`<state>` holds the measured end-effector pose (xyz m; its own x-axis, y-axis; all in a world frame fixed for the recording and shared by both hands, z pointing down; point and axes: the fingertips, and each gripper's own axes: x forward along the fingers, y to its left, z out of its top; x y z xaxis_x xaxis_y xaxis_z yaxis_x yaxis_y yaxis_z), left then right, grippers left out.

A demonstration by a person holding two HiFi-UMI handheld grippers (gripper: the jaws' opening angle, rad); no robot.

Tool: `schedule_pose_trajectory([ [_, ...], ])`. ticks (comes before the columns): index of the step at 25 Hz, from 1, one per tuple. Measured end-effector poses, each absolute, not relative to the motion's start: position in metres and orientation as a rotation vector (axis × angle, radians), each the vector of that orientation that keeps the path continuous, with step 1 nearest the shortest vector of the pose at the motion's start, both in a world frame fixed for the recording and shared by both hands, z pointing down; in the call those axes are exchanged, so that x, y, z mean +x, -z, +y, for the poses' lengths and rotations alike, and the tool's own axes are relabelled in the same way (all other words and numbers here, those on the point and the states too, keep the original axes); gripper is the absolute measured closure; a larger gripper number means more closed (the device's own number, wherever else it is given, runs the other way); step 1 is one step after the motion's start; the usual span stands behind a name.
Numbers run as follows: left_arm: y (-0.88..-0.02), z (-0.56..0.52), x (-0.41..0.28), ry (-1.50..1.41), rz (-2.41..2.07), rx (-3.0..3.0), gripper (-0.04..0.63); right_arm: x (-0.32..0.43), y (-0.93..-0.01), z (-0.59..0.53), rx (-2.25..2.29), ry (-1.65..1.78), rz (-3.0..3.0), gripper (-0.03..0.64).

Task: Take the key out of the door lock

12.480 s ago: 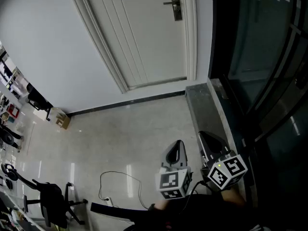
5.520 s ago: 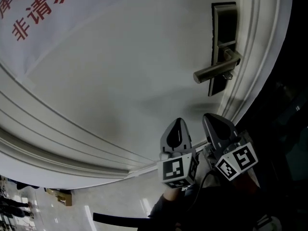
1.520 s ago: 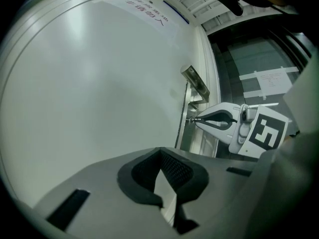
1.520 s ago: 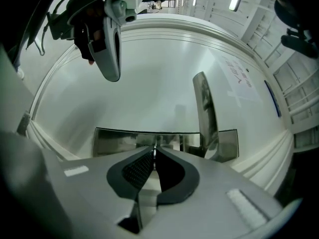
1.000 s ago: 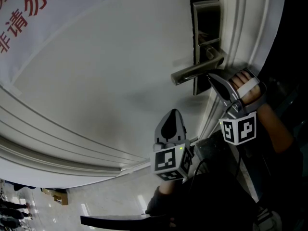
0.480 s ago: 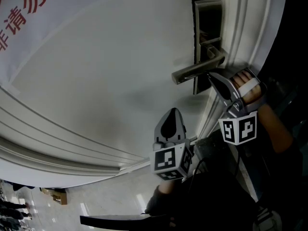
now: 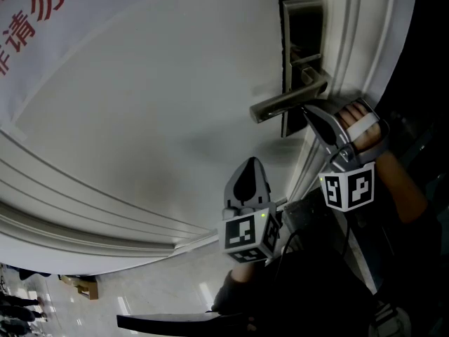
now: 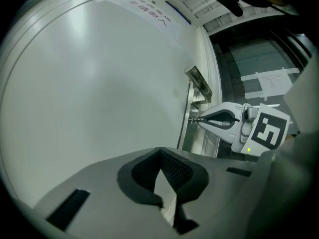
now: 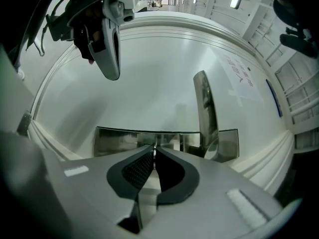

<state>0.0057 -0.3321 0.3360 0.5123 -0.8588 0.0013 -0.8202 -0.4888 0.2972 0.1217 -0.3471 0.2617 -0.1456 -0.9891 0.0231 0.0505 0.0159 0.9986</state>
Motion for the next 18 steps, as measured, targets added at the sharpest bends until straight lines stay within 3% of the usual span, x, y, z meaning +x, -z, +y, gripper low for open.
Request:
schedule_pose_trajectory([
  [18, -0.3362, -0.3314, 0.0050, 0.217, -1.414, 2.493, 0.595, 0.1217, -0.2621, -0.3472, 1.071, 1.335, -1.278, 0.606],
])
